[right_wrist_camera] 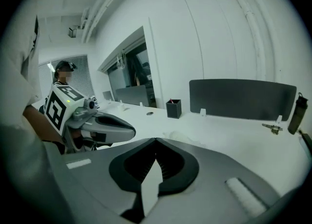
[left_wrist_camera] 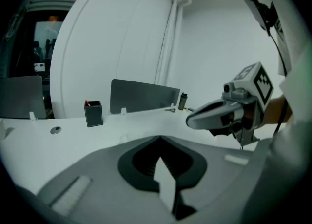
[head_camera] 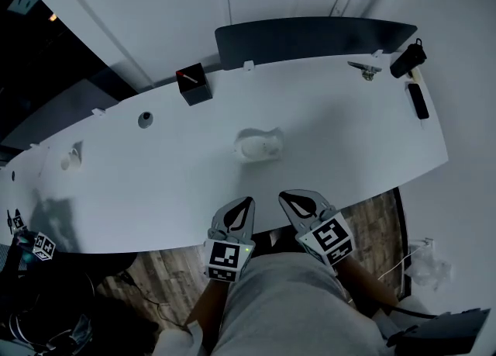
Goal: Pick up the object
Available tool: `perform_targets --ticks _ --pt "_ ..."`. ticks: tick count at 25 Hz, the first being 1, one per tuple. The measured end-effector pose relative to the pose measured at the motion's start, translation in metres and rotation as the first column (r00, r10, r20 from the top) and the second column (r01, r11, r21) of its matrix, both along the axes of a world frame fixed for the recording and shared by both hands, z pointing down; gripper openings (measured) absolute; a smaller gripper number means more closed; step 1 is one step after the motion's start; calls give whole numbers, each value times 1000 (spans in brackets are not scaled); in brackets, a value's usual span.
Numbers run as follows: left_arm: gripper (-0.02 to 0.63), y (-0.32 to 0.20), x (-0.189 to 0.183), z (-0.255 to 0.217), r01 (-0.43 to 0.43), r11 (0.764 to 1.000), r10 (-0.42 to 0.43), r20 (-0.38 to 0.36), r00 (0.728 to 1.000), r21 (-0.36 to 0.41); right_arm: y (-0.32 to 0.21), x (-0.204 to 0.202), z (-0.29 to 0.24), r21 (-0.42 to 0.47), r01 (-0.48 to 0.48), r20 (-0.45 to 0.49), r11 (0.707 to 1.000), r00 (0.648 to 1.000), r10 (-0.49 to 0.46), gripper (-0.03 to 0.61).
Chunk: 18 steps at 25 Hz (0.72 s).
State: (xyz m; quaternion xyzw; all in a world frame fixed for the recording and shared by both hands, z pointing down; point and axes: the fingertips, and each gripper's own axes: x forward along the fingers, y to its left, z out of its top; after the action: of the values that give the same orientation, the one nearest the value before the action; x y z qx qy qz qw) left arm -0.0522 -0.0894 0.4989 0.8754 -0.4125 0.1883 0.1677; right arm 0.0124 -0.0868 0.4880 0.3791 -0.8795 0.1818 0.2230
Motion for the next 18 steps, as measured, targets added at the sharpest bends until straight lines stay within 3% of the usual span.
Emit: perform_targets --ticks 3,9,12,14,15,18 --pt "2 -14 -5 7 -11 1000 11 -4 1000 -15 -21 4 13 -43 -46 -29 998 999 45 2" --pt "2 -43 -5 18 27 999 -27 -5 1000 -26 -56 9 35 -93 -52 -99 994 994 43 2" --pt "2 -44 -4 21 63 997 -64 -15 998 -42 -76 22 57 -158 -142 -112 977 986 125 3" --pt "2 -47 -4 22 71 997 -71 -9 997 -41 -96 28 82 -269 -203 -87 941 979 186 190" --pt "2 -51 -5 22 75 996 -76 -5 997 -40 -106 30 97 -326 -224 -91 918 975 205 246" --pt "2 -59 -10 22 98 994 -98 -5 995 -42 -131 37 141 -426 -290 -158 857 957 245 288"
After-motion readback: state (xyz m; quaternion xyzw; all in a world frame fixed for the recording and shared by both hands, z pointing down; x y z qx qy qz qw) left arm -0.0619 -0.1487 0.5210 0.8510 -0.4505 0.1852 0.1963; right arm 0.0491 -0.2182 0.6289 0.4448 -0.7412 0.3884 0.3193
